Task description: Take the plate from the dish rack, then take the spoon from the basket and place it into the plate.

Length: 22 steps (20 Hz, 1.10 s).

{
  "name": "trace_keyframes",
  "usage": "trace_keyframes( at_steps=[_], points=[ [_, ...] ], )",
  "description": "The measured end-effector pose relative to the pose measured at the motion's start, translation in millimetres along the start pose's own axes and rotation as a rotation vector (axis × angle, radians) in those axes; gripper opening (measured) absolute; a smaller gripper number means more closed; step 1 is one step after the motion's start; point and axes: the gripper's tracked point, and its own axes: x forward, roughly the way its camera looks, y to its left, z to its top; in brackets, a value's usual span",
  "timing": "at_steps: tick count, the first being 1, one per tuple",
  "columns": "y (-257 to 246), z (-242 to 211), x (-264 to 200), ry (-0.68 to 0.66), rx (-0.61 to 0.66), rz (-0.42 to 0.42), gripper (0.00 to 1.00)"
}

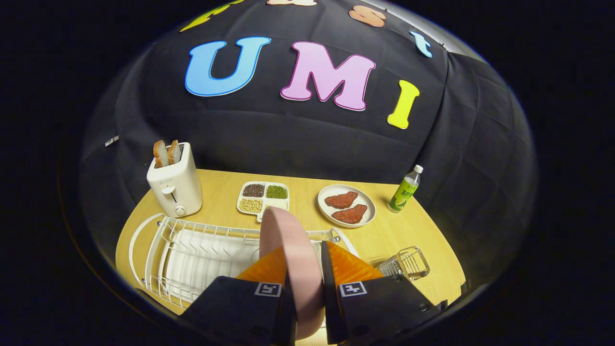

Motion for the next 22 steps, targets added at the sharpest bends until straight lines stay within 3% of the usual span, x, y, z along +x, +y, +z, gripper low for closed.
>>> trace_keyframes(
  at_steps=[12,17,22],
  points=[
    [-42.6,-0.7,-10.4,0.021,0.121,0.109,0.27],
    [-58.3,-9.9,-28.4,0.074,0.219,0.208,0.27],
    [-108.0,-26.9,-49.8,0.114,0.280,0.286,0.27]
  ],
)
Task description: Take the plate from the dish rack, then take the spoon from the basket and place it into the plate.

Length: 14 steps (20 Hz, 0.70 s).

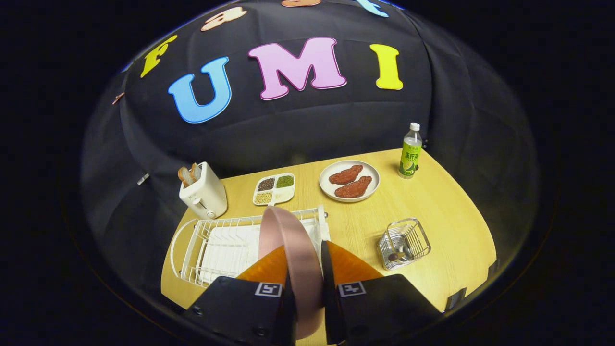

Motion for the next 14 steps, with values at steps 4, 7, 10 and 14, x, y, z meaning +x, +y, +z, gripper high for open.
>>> trace_keyframes(
  at_steps=[4,7,10,14],
  points=[
    [-51.1,-22.1,-32.8,0.078,0.065,0.079,0.28],
    [-86.5,-45.5,-51.8,0.144,0.110,0.146,0.27],
    [-118.1,-76.9,-54.0,0.218,0.134,0.196,0.27],
    [-144.6,-112.1,-32.9,0.287,0.164,0.249,0.27]
  ],
)
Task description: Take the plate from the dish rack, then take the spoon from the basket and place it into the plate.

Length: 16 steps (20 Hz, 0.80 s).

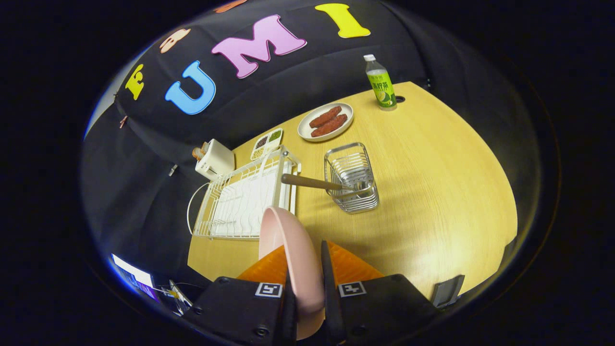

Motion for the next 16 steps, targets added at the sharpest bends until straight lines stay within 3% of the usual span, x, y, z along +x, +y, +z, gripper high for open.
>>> trace_keyframes(
  at_steps=[5,13,16],
  points=[
    [-25.4,-18.4,30.9,0.069,-0.060,0.048,0.27],
    [-58.2,-19.9,37.0,0.063,-0.086,0.021,0.29],
    [-68.8,-9.9,24.4,0.004,-0.157,-0.003,0.51]
  ],
)
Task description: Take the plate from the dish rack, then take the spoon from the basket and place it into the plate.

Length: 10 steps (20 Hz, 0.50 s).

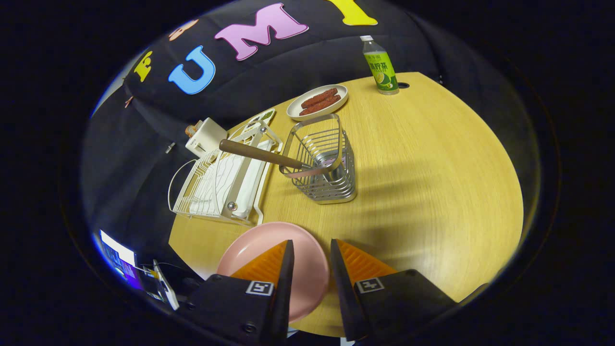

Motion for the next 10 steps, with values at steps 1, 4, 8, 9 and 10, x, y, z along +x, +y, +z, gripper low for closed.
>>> trace_keyframes(
  at_steps=[1,4,8,9,10],
  points=[
    [-1.6,5.2,-6.5,-0.028,-0.037,-0.006,0.58],
    [1.5,31.9,-24.5,-0.150,-0.191,-0.025,0.96],
    [25.2,71.3,-49.1,-0.323,-0.334,-0.032,0.99],
    [31.8,80.5,-51.0,-0.352,-0.356,-0.031,0.98],
    [38.2,87.7,-50.3,-0.372,-0.376,-0.029,0.99]
  ],
)
